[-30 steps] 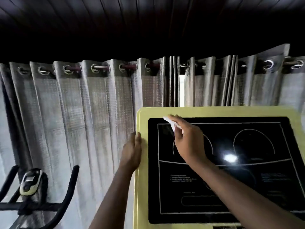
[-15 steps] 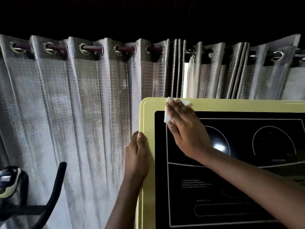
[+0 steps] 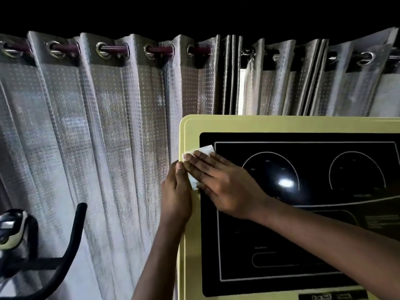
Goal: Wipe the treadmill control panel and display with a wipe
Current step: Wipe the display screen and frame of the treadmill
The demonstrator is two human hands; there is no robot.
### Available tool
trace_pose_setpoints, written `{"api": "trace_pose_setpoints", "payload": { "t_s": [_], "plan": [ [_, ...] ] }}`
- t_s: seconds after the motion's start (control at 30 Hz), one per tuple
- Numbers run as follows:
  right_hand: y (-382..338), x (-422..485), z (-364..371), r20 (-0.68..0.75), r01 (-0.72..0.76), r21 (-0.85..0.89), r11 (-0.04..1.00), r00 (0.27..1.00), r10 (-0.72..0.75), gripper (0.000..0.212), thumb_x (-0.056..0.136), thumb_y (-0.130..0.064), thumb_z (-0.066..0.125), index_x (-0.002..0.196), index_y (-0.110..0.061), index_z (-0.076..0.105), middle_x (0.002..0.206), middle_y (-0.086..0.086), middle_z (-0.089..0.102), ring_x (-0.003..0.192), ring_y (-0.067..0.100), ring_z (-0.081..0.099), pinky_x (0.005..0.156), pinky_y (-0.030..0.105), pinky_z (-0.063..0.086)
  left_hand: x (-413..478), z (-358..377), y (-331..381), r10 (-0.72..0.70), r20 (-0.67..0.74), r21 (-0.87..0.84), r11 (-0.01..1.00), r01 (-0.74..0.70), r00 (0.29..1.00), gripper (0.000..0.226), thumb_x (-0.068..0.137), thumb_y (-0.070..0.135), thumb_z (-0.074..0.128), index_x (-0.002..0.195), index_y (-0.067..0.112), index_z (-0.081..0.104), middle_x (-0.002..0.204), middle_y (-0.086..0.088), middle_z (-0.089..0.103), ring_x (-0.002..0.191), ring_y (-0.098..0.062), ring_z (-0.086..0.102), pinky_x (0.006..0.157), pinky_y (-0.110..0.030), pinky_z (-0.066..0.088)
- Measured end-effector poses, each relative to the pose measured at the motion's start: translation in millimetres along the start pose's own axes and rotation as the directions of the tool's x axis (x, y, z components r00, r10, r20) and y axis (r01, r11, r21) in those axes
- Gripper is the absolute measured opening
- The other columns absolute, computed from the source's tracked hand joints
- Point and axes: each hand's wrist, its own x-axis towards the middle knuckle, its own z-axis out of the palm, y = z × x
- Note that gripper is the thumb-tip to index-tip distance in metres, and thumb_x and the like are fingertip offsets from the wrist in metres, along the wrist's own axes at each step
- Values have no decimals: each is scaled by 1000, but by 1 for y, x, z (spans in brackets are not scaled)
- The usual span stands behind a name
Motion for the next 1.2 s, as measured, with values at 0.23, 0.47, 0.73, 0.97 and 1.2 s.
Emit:
{"api": "trace_pose_setpoints", "payload": {
  "t_s": [0.23,0.47,0.73,0.97,1.2],
  "plan": [
    [33,20,-19,-164,-345,24,938,925,344,50,106,-22,41,154,-12,36,163,3,30,154,20,22,125,42,25,0,0,0,-11,-30,65,998,13,999,42,101,47,28,86,17,54,73,12,58,71,-10,52,72,-39,42],
    [34,17,-23,-174,-353,33,935,919,353,53,104,-17,45,155,-11,35,163,3,30,154,20,23,125,43,23,-1,0,0,-6,-28,60,998,8,1000,43,102,46,29,84,16,54,73,4,57,73,-22,52,75,-47,44],
    [30,0,-16,-92,-144,-33,989,986,141,52,105,-20,44,155,-13,35,164,3,30,154,19,23,126,41,22,-2,0,3,-13,-40,80,997,17,999,37,102,45,28,76,25,45,65,16,50,63,-9,42,67,-43,38],
    [8,-13,-4,-13,-71,2,997,997,71,53,106,-24,41,157,-16,31,166,1,25,156,16,16,127,37,18,-2,1,4,-8,-35,82,997,11,999,36,104,40,28,76,24,45,67,18,52,64,-6,44,67,-37,37],
    [6,-2,-11,-161,-359,81,930,916,368,51,104,-19,38,154,-9,36,164,7,30,154,21,21,125,43,24,-1,1,3,-9,-47,81,997,12,999,37,103,42,29,75,23,44,65,13,49,64,-12,42,68,-42,39]
  ]
}}
